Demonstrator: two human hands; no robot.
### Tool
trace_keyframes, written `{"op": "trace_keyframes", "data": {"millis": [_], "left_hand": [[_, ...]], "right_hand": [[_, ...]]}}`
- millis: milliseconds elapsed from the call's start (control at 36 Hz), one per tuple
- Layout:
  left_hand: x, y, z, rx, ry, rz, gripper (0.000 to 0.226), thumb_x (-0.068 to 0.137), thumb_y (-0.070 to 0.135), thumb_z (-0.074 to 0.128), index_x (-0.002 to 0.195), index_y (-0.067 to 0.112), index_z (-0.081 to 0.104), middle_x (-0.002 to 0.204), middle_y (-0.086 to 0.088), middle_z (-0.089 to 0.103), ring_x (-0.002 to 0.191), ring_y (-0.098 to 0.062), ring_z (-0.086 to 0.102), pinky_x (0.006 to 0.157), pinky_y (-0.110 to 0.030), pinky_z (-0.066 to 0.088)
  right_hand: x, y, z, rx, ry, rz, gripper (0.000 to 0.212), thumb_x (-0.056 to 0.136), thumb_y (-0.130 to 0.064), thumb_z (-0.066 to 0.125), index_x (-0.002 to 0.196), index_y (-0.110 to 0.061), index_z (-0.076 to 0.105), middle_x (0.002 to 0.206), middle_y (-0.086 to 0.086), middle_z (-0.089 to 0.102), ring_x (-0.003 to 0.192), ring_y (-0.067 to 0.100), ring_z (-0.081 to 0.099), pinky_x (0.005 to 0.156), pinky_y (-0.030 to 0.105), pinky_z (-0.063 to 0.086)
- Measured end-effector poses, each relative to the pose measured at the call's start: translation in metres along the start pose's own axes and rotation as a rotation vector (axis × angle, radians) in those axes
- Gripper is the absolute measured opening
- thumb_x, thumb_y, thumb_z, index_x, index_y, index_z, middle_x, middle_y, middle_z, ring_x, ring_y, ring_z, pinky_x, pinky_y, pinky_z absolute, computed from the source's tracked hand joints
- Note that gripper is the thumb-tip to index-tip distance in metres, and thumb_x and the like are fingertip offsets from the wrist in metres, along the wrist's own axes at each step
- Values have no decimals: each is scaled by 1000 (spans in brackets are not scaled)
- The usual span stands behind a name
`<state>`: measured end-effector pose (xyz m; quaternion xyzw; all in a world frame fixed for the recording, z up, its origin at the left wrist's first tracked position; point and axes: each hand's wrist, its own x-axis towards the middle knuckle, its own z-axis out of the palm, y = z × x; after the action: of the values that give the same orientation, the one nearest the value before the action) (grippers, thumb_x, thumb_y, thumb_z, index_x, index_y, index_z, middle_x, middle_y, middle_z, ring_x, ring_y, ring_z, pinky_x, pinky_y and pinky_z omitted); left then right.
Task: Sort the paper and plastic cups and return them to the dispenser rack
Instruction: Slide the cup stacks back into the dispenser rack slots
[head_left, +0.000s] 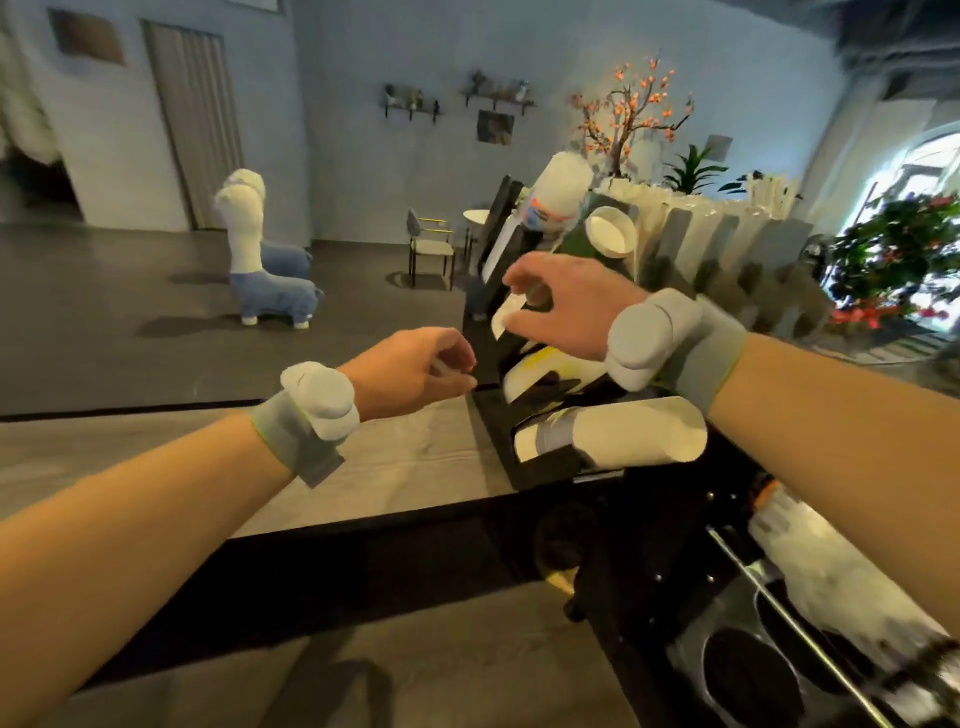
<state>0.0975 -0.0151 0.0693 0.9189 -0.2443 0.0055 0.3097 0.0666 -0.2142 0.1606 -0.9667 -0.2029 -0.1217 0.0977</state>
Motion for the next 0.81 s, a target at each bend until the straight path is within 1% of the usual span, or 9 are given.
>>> {"op": "trace_keyframes", "data": {"millis": [83,139,194,278,417,556,667,750,806], "left_hand": [[-46,-28,-9,3,-95,-98,19,93,34,62,111,28,59,106,12,63,96,-3,60,86,-20,48],[-81,-53,-10,-11,-127,-177,22,93,34,62,113,25,61,107,9,65,99,-6,61,91,-26,48],[-104,-68,-10,25,-106,-187,20,93,34,63,111,24,63,106,9,66,98,-7,63,91,-27,50],[-162,-111,-9,29,-125,-258,20,92,36,63,108,24,65,104,8,67,97,-9,63,91,-28,51],[-238,-178,2,-22,-223,-387,24,93,39,60,112,23,63,108,5,66,101,-16,62,94,-32,49],[-294,-222,23,4,-289,-473,35,90,54,57,115,31,62,106,12,66,101,-11,62,93,-32,49],[-336,-245,46,-42,-386,-532,62,79,74,46,124,33,58,116,13,62,108,-8,59,99,-32,45],[-365,-264,54,-140,-379,-599,80,64,91,40,123,40,57,122,13,61,115,-9,56,104,-34,42],[-385,-278,63,-273,-351,-641,91,49,101,40,119,45,55,124,14,62,116,-7,56,100,-32,45]], "right_hand": [[-11,-31,39,70,-128,20,50,89,-41,66,131,-18,53,123,-1,62,110,18,61,96,32,49],[-21,-56,71,119,-208,27,51,88,-42,67,131,-18,54,122,-3,62,110,16,60,95,29,48],[-31,-65,95,167,-251,57,51,87,-43,68,130,-19,54,122,-6,61,107,13,60,94,26,46],[-51,-94,153,290,-378,71,52,86,-39,71,130,-19,54,124,-3,62,104,12,61,95,28,48],[-90,-139,237,463,-516,150,55,87,-36,71,135,-17,51,123,-3,59,104,11,61,82,19,43],[-127,-176,309,559,-650,239,57,84,-31,76,133,-14,51,124,4,59,104,17,63,95,32,51],[-159,-215,360,545,-746,247,71,84,-33,76,144,-16,43,139,3,54,121,21,57,99,30,46],[-177,-246,393,520,-811,215,83,82,-36,77,150,-16,34,145,0,50,124,20,55,98,29,46],[-186,-263,410,523,-842,206,86,82,-36,76,151,-16,30,148,-2,46,127,21,52,95,25,42]]}}
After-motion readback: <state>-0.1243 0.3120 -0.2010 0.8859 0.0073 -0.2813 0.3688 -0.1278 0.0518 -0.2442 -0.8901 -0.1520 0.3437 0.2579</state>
